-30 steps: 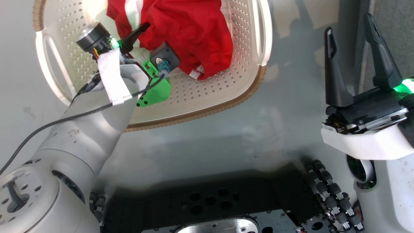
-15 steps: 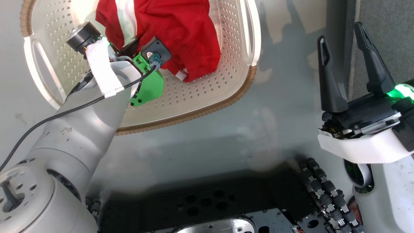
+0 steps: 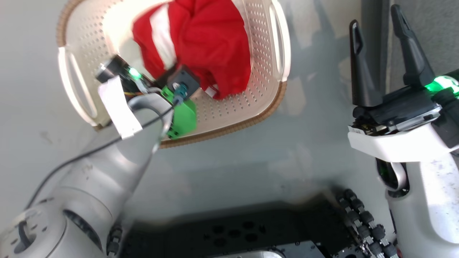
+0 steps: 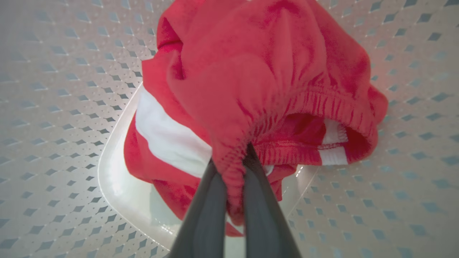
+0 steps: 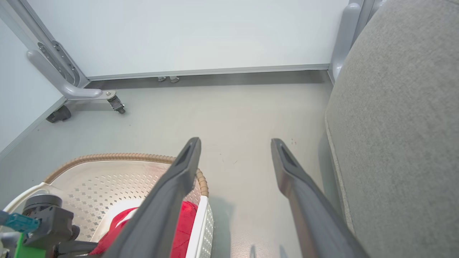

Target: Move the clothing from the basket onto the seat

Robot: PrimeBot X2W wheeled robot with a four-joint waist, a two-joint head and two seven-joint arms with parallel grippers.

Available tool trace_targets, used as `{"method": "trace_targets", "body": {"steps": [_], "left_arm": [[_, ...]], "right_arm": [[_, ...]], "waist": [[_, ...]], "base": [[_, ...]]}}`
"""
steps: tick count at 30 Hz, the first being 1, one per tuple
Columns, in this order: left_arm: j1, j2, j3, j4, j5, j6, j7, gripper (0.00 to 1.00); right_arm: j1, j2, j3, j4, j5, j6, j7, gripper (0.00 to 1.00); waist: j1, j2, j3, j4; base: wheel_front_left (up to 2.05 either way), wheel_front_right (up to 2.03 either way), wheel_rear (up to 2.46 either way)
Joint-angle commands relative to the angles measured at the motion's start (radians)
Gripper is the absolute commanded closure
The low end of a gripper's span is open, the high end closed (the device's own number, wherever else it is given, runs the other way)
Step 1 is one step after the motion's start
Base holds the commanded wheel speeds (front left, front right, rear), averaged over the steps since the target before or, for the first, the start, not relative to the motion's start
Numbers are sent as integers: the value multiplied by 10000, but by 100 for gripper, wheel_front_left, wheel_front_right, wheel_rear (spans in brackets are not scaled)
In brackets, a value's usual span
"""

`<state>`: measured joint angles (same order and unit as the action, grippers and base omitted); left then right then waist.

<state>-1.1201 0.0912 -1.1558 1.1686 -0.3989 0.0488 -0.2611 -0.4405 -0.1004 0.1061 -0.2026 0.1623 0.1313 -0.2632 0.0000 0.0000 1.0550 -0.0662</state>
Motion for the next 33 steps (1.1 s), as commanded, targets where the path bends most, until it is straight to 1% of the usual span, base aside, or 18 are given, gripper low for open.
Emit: {"method": "trace_targets", "body": {"steps": [1,5,13,15,21,27,33], "left_arm": [[292,146,158,-316,-107,74,-49,100],[1329,499,701,-1427,-229,228,-43,100],[3818,1042,2284,-3705,-380,638,-45,100],[4515,1120,2689,-4277,-334,721,-48,100],[6107,1274,3685,-5583,-254,914,-47,100],[7289,1330,4475,-6807,-211,1046,-48,100],[7778,1620,4846,-8066,186,1208,-48,100]], "right_arm": [[154,36,48,125,124,-10,-23,0],[386,86,384,617,244,-10,-23,0],[1491,285,1205,1919,611,-10,-23,0],[1916,310,1410,2266,715,-10,-23,0],[3085,350,1677,2959,986,-10,-23,0],[4086,246,1948,3367,1184,-10,-23,0],[4526,258,2191,3423,1059,-11,-23,0]], "waist": [[0,0,-1220,227],[0,0,-2532,288],[0,0,-5773,312],[0,0,-6669,313],[0,0,-8733,324],[0,0,-10269,142],[0,0,-10779,-144]], "base": [[0,0,0],[0,0,0],[0,0,0],[0,0,0],[0,0,0],[0,0,0],[0,0,0]]}}
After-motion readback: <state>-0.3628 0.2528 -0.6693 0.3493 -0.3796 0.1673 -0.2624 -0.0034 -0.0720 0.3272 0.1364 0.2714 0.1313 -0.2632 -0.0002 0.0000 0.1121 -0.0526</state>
